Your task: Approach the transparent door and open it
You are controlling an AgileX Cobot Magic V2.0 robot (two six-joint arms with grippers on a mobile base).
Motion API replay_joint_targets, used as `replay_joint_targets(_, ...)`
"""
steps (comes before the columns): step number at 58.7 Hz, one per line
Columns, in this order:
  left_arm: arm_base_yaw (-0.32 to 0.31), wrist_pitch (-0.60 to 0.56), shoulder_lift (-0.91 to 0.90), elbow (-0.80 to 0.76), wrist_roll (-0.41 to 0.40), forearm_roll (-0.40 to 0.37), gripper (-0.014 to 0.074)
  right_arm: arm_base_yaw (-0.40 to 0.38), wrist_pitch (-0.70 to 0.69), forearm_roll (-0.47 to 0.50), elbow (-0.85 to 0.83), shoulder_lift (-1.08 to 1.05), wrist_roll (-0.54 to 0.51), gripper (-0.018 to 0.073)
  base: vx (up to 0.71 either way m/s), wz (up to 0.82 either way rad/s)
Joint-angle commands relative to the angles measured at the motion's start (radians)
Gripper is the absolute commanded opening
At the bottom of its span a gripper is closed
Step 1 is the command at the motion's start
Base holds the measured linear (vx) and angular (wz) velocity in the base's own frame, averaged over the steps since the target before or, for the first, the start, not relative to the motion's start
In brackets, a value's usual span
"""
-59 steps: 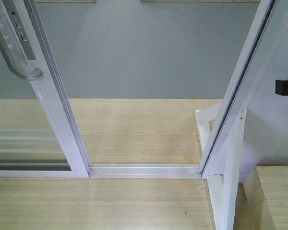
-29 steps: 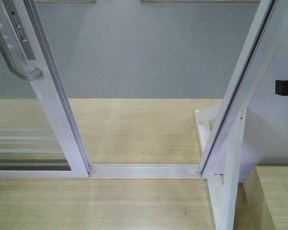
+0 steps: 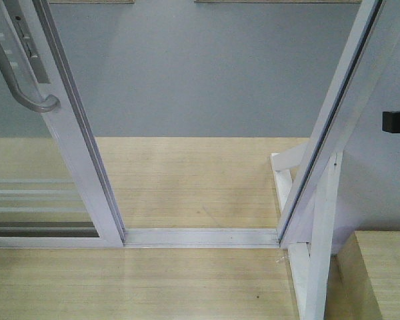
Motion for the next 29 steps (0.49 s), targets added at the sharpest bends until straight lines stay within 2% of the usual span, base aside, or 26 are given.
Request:
replay_joint_targets(1, 0.002, -0.082, -0.015, 0.019, -0.009, -0.002, -0.0003, -0.005, -0.063, -0.015, -0.026, -0.012, -0.006, 0.0208, 0.0, 0.0)
replay_joint_targets(13, 0.002, -0.082, -0.015, 0.019, -0.009, -0.002, -0.0003, -0.005, -0.065, -0.017, -0.025, -0.012, -0.006, 0.0208, 0.0, 0.0)
replay_joint_targets(20, 0.002, -0.082, -0.015, 0.019, -0.009, -0.002, -0.0003, -0.01, -0.088, -0.077, 0.036, -0.055, -0.006, 0.0203, 0.0, 0.0)
replay_joint_targets(29, 0.002, -0.082, -0.015, 0.019, -0.009, -0.002, -0.0003, -0.086, -0.239, -0.012, 0.208, -0.169, -0.006, 0.0092, 0.0, 0.0)
